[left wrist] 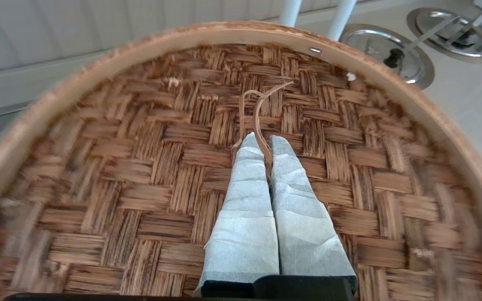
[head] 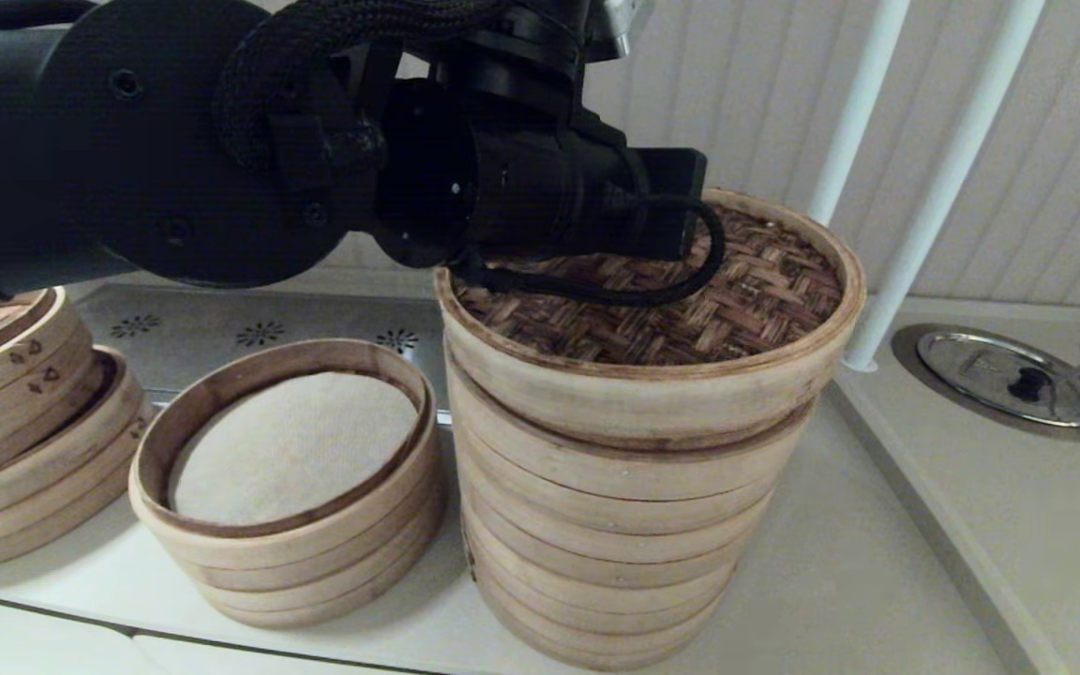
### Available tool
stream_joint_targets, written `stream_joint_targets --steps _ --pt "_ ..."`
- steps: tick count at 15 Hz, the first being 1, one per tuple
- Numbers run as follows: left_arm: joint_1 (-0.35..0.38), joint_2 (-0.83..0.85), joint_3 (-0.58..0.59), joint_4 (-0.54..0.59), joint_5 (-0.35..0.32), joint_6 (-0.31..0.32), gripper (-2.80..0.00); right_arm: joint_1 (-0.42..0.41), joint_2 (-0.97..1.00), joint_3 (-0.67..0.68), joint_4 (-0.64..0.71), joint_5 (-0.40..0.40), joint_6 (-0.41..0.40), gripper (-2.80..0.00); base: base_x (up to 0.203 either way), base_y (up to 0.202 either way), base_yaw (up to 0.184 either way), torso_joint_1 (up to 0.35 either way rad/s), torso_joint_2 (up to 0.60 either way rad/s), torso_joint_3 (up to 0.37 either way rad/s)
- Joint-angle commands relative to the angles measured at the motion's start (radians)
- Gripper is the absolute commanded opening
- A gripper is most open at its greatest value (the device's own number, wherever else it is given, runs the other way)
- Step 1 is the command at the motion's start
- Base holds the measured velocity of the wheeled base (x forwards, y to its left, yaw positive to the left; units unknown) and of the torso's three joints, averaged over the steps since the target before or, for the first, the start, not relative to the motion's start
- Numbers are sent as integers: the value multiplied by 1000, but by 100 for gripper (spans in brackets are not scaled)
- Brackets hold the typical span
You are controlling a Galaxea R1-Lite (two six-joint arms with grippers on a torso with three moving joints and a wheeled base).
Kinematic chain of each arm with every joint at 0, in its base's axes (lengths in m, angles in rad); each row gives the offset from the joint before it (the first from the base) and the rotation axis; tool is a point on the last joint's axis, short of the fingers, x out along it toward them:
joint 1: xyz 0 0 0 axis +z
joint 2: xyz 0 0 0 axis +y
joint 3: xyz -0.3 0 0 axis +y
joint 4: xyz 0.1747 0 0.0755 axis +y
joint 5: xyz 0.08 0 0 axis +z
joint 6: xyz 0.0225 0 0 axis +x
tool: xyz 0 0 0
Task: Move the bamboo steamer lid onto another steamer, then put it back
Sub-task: Put the steamer
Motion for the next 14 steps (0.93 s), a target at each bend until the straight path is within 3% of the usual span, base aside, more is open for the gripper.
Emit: stream_joint_targets --steps 1,14 --pt "-6 2 -1 2 2 -1 -280 0 0 2 0 0 0 -280 0 0 0 0 0 0" --pt "5 25 7 -1 2 -16 -280 0 0 2 0 0 0 -280 0 0 0 0 0 0"
